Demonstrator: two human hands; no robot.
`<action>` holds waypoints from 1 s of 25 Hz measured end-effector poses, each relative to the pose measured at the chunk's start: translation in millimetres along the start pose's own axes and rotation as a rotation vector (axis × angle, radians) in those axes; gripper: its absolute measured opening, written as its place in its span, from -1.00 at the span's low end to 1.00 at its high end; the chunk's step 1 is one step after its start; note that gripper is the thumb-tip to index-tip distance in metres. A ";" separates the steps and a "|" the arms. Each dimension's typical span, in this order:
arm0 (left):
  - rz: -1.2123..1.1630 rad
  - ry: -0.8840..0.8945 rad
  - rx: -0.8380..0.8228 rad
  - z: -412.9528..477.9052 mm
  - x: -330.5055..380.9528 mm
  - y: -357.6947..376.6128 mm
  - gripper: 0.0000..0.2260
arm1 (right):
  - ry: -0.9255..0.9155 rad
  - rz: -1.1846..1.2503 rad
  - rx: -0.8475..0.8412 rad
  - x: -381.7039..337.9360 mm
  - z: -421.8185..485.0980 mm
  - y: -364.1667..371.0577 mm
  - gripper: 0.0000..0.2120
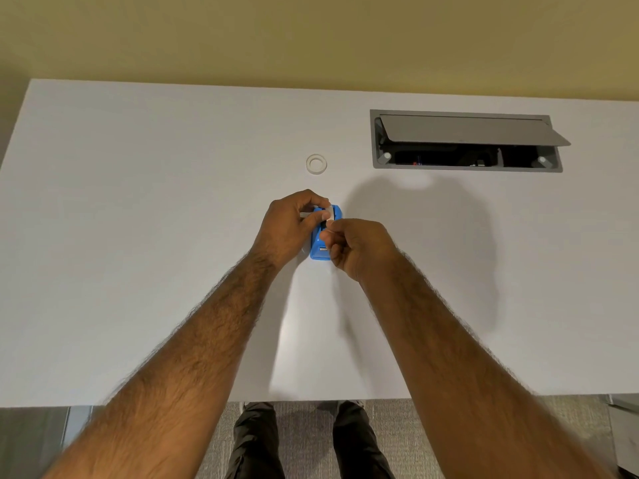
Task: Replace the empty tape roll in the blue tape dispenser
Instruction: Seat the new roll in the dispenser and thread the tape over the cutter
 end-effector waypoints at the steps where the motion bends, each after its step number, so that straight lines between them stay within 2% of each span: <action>1: 0.003 0.002 -0.003 0.0 0.3 -0.3 -0.89 | 0.011 0.003 0.005 0.6 0.6 0.3 -0.89; 5: 0.012 0.004 -0.009 0.7 1.5 -0.3 -0.89 | 0.044 0.008 0.026 0.4 -1.8 0.6 -0.91; 9: 0.000 -0.019 -0.002 -0.9 2.2 -0.2 -0.89 | -0.005 0.037 0.073 2.8 -2.9 3.8 -0.80; 12: 0.001 -0.036 -0.015 -0.4 2.1 -0.8 -0.89 | -0.097 -0.086 0.082 4.6 -4.5 3.0 -0.89; 14: 0.017 -0.042 -0.022 1.3 1.3 -0.8 -0.88 | -0.291 -0.284 0.093 4.0 -4.4 -3.9 -0.89; 16: 0.013 -0.062 -0.023 2.7 0.3 -0.3 -0.88 | -0.653 -0.593 0.145 0.8 -2.5 -15.5 -0.89; 18: 0.006 -0.069 -0.027 3.7 0.3 1.1 -0.88 | -0.932 -0.838 0.097 -2.6 -2.1 -23.9 -0.83; 21: 0.042 -0.033 -0.026 4.9 0.6 0.3 -0.86 | -1.068 -1.024 -0.104 -4.4 6.8 -24.4 -0.76; 25: 0.026 -0.048 -0.153 5.3 -8.8 -3.5 -0.69 | -1.150 -1.177 -0.148 -11.7 20.1 -21.2 -0.77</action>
Point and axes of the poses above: each hand's wrist, its own z-axis towards the middle knuckle, its own y-axis out of the palm, x = y × z, the point moved 2 cm from there along z, towards the middle knuckle, and after that the axes turned 12 degrees about -y, right-handed, at the moved point
